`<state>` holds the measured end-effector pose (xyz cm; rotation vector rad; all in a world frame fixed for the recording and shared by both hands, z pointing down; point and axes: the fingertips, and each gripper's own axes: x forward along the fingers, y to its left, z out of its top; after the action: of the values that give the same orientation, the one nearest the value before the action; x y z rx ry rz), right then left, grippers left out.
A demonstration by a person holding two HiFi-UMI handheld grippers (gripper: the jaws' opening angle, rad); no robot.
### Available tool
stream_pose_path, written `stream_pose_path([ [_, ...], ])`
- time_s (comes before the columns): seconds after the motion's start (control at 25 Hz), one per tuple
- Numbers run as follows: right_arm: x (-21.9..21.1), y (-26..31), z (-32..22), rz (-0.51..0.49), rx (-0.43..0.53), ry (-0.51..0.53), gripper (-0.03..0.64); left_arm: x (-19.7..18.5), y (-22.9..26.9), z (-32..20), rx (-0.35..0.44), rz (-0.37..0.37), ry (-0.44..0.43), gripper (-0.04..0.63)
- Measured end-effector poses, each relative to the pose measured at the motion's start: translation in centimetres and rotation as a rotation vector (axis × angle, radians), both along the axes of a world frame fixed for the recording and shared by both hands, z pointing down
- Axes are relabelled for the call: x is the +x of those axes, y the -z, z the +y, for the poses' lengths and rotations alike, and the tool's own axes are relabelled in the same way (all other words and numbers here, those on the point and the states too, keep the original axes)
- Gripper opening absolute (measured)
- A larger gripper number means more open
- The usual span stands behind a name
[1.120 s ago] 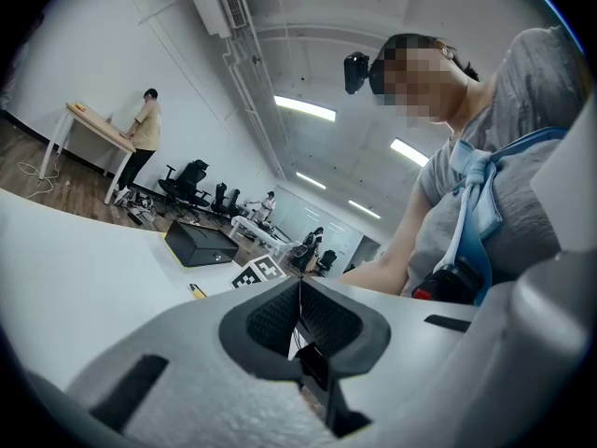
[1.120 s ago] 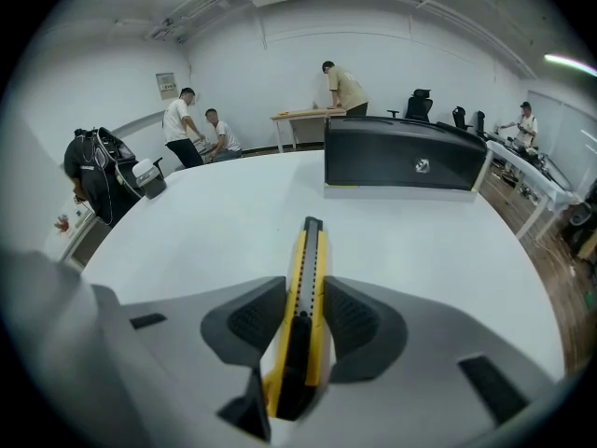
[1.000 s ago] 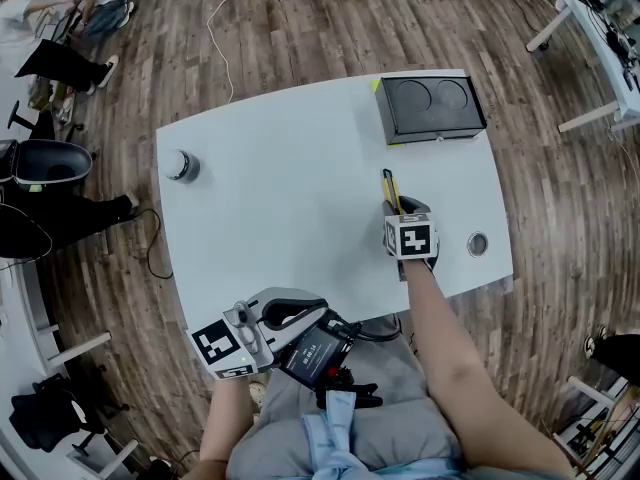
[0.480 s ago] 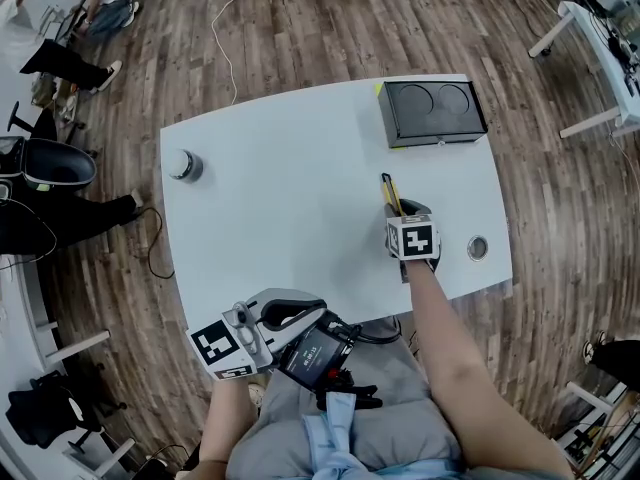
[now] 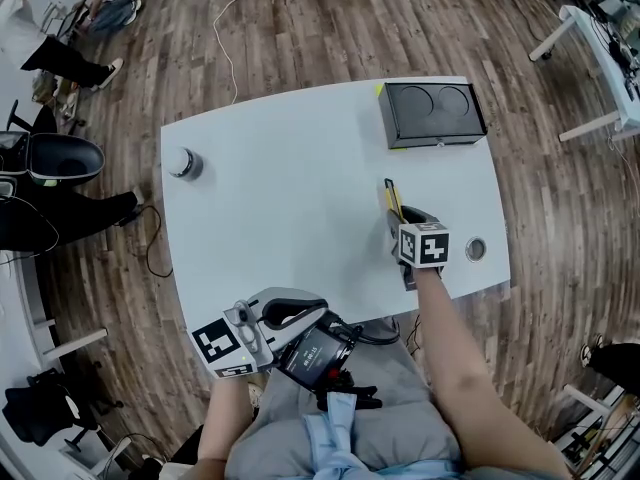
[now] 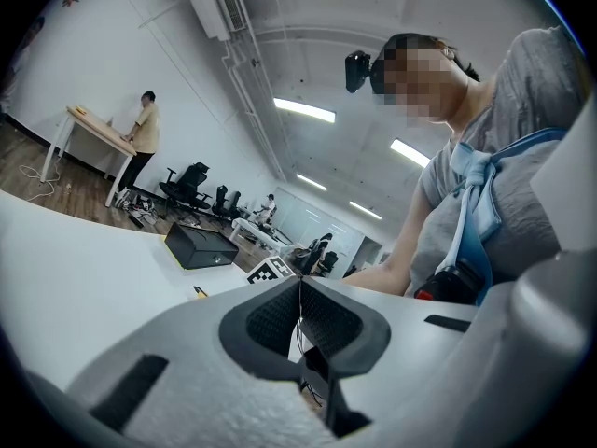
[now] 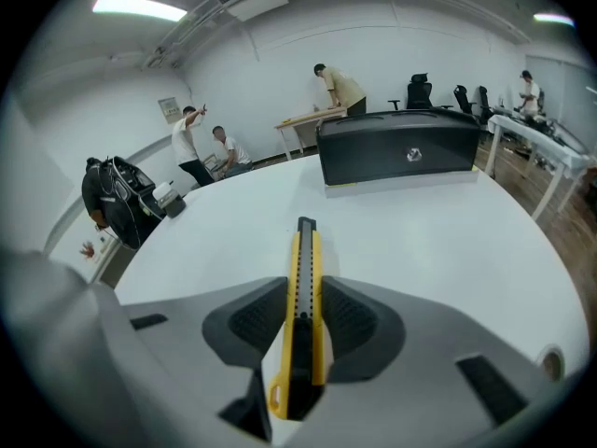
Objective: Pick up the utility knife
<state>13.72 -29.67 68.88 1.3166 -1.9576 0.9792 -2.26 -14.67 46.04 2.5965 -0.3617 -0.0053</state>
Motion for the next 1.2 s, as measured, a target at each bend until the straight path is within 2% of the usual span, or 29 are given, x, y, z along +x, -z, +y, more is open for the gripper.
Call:
stream_pose_path([
  [0.6, -2.5, 5.7, 1.4, -0.461, 0.016, -0.066, 0.126, 0.9, 0.6, -0.1, 0.026, 0.003, -0.020, 0.017],
  [1.2, -2.9, 12.1, 5.8, -0.643, 0.081, -0.040, 0.126, 0.7, 2.0, 1.1, 0.076, 0.004, -0.028, 0.017],
])
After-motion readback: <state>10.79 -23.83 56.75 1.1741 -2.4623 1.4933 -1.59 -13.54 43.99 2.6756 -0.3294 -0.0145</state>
